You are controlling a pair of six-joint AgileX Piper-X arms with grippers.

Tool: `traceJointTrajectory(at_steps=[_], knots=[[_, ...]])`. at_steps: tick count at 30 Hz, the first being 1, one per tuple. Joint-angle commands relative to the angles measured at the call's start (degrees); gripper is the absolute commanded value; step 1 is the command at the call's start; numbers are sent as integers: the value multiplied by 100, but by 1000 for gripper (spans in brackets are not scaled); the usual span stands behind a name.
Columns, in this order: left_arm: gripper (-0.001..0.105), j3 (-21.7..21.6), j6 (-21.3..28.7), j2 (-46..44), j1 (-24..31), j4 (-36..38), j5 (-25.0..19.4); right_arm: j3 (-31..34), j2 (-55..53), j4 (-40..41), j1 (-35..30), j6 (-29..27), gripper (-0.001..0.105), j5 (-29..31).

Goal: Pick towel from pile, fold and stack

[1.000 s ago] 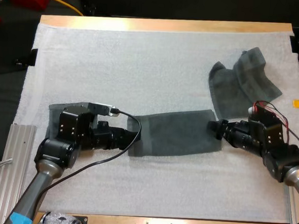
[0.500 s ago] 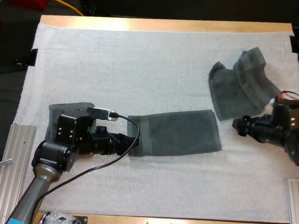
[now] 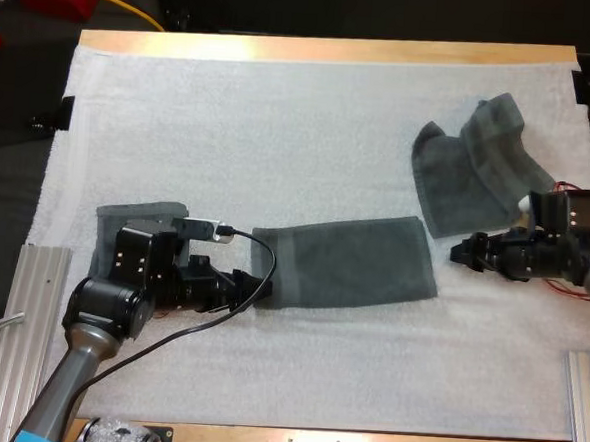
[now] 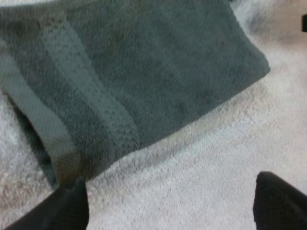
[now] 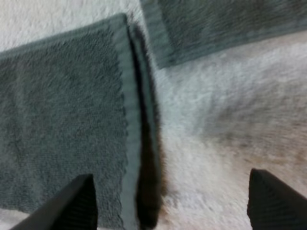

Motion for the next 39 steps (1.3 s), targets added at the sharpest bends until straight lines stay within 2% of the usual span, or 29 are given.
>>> traceJointTrajectory(at_steps=[1,8,14,27,39], knots=[[69,-13,32,-47,12,76,27,-39,113,-130,-24,-76,64,-288],[69,-13,32,-47,12,159,27,-45,652,-501,-14,21,64,-843],[69,-13,32,-47,12,159,27,-45,873,-838,6,332,64,-1167],[69,-13,32,-47,12,159,36,-45,1294,-1316,765,904,64,-1184],[69,-13,32,-47,12,159,60,-45,1301,-1324,919,1218,63,-1142]])
